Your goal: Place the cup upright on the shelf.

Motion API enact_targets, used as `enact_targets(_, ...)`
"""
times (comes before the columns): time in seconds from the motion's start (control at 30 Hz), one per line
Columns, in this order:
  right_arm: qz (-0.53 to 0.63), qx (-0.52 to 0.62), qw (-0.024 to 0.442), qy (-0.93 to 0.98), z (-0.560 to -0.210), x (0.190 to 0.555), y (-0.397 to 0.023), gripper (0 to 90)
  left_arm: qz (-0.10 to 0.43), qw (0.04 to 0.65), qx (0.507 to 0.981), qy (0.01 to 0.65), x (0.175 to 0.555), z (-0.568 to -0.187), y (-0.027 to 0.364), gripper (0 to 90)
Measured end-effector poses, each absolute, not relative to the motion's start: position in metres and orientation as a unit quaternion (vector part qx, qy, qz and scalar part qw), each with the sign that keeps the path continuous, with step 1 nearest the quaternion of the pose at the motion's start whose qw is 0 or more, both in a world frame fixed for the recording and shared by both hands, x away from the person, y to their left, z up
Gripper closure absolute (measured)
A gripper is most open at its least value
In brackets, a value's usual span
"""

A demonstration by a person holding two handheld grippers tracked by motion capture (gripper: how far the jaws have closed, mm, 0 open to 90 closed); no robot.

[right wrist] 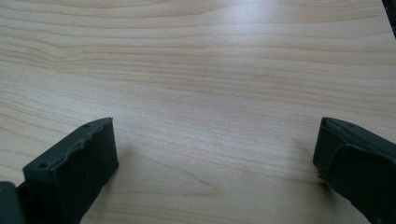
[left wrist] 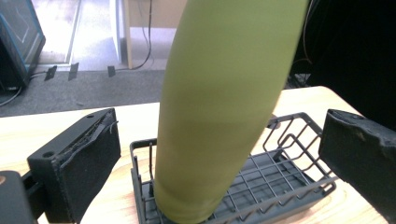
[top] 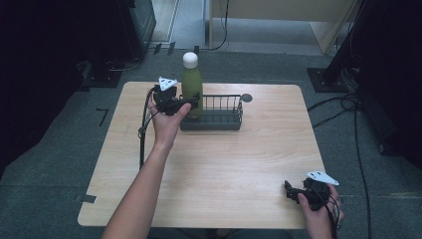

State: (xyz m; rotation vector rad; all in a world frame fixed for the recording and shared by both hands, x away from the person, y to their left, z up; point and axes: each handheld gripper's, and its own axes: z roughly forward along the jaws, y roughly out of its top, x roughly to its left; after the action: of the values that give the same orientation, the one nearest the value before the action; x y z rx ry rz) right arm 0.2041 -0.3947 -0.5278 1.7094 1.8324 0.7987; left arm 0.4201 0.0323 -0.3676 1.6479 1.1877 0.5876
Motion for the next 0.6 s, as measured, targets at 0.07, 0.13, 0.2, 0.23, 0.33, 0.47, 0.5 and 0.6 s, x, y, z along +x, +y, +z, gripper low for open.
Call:
enact_targets(0.07,0.294,0.629,0.253,0.674,-0.528,0.204,-0.395,0.0,0.245,0.492,0.68,0.485,0.413,-0.37,0.036,0.0)
enact_targets(0.13,0.294,0.629,0.253,0.674,-0.528,0.204,-0.395,0.0,0.248,0.489,0.682,0.484,0.408,-0.372,0.04,0.0)
enact_targets(0.2,0.294,0.629,0.253,0.674,-0.528,0.204,-0.395,0.0,0.251,0.487,0.684,0.482,0.402,-0.374,0.044,0.0)
enact_targets(0.23,0.294,0.629,0.253,0.674,-0.528,0.204,-0.395,0.0,0.253,0.487,0.684,0.481,0.4,-0.375,0.046,0.0)
enact_targets(0.33,0.294,0.629,0.253,0.674,-0.528,0.204,-0.395,0.0,0.258,0.484,0.686,0.478,0.393,-0.379,0.052,0.0)
enact_targets(0.47,0.294,0.629,0.253,0.674,-0.528,0.204,-0.395,0.0,0.258,0.482,0.687,0.479,0.384,-0.389,0.059,0.0)
enact_targets(0.5,0.294,0.629,0.253,0.674,-0.528,0.204,-0.395,0.0,0.258,0.481,0.688,0.479,0.383,-0.392,0.061,0.0)
enact_targets(0.6,0.294,0.629,0.253,0.674,-0.528,0.204,-0.395,0.0,0.251,0.474,0.689,0.487,0.379,-0.405,0.066,0.0)
